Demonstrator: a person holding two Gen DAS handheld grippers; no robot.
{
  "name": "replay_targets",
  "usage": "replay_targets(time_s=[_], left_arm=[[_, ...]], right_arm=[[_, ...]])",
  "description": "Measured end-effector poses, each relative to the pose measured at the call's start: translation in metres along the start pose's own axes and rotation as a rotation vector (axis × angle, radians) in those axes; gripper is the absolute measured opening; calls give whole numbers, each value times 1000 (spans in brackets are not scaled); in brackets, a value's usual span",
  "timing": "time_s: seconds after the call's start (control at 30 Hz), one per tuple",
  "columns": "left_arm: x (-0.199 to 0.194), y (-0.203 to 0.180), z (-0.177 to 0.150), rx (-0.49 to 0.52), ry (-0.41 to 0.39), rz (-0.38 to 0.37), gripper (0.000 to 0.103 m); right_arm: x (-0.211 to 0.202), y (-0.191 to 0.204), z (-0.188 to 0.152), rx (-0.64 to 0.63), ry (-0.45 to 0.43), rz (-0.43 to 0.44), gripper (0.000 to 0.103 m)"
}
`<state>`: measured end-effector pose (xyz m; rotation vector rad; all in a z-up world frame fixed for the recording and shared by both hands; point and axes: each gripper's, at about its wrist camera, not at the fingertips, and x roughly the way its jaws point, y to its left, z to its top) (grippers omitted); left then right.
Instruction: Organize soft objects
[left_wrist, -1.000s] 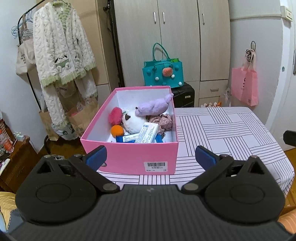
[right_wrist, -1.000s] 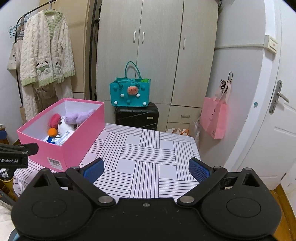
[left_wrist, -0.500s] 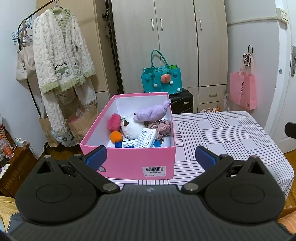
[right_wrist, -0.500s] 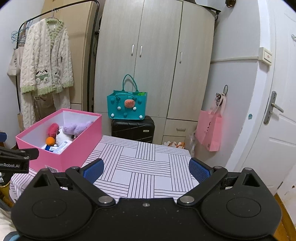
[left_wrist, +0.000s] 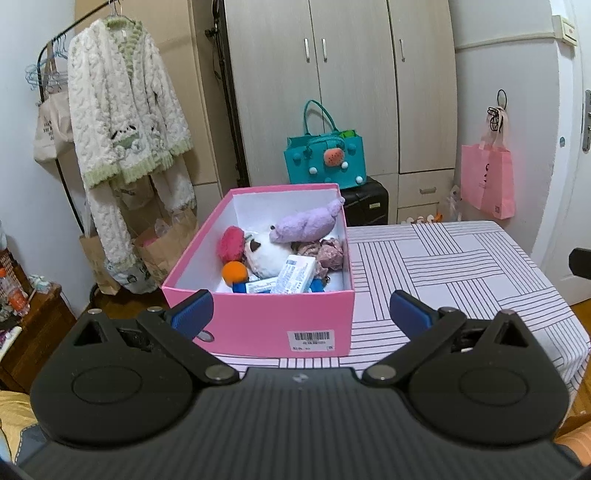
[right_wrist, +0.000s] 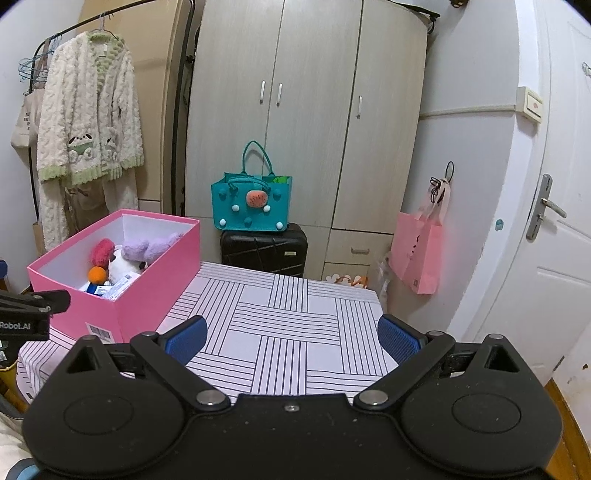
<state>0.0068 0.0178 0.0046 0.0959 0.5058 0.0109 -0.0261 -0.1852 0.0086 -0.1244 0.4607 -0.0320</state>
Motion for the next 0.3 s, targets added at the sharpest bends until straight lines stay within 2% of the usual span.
replay_targets(time_s=[0.3], left_arm=[[0,-1,-1,8,-10,-5,103]], right_arm=[[4,3,0,-7,8,3,100]])
